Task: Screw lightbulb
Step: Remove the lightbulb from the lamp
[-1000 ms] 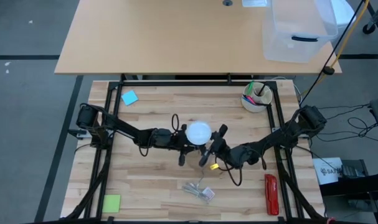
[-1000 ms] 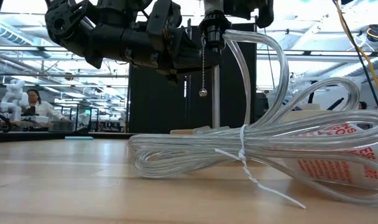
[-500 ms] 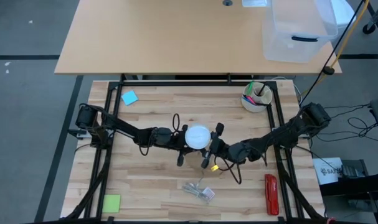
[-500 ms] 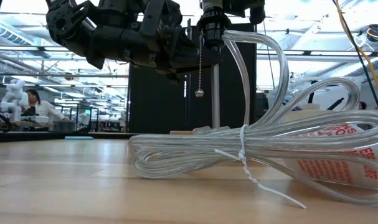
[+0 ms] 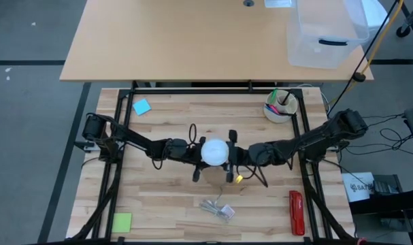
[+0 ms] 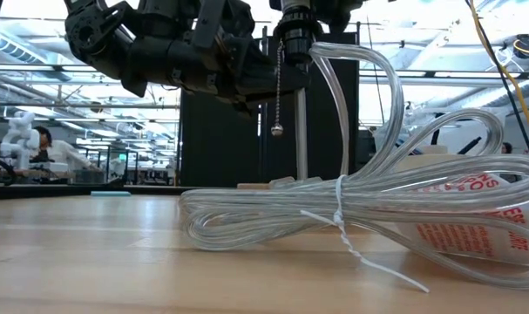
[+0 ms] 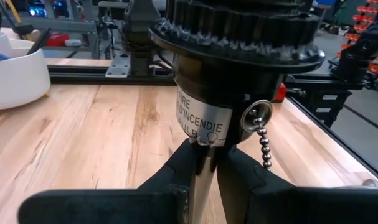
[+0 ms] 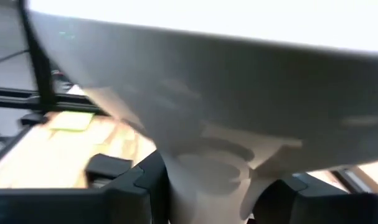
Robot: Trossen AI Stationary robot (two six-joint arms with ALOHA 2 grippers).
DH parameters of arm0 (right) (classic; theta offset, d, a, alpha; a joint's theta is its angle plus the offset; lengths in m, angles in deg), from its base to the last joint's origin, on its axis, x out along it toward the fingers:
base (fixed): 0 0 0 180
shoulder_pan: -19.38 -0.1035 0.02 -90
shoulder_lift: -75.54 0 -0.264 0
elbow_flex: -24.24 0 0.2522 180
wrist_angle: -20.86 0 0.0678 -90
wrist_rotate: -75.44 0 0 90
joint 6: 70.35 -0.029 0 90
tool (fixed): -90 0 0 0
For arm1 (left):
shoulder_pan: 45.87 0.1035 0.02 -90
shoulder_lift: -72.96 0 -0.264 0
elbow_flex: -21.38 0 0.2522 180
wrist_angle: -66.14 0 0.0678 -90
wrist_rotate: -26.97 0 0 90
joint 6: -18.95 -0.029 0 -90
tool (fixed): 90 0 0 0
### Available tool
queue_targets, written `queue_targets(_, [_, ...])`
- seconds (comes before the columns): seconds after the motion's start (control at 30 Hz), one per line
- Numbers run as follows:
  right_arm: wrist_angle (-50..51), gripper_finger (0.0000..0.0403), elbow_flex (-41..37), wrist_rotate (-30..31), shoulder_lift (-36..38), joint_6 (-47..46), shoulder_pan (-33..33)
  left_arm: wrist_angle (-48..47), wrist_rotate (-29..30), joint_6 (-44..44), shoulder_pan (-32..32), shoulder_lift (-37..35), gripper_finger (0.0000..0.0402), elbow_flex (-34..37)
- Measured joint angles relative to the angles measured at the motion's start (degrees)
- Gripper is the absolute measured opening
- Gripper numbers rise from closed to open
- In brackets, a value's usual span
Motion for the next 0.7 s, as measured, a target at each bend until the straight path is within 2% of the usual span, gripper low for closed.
queue_targets(0.13, [0.32, 0.0146, 0.0, -6.59, 0.5, 0.05, 2.02, -0.12, -0.28, -0.06, -0.13, 0.0, 0.0048, 0.04])
queue_targets(0.4, [1.08, 0.0152, 0.0, -18.79, 0.83, 1.24, 6.11, -0.22, -1.81, 0.01, -0.11, 0.04, 0.0048, 0.0])
queue_targets(0.7, [1.26, 0.0149, 0.0, -34.96, 0.94, 2.09, 10.91, -0.12, -6.73, 0.08, -0.04, 0.09, 0.0048, -0.11])
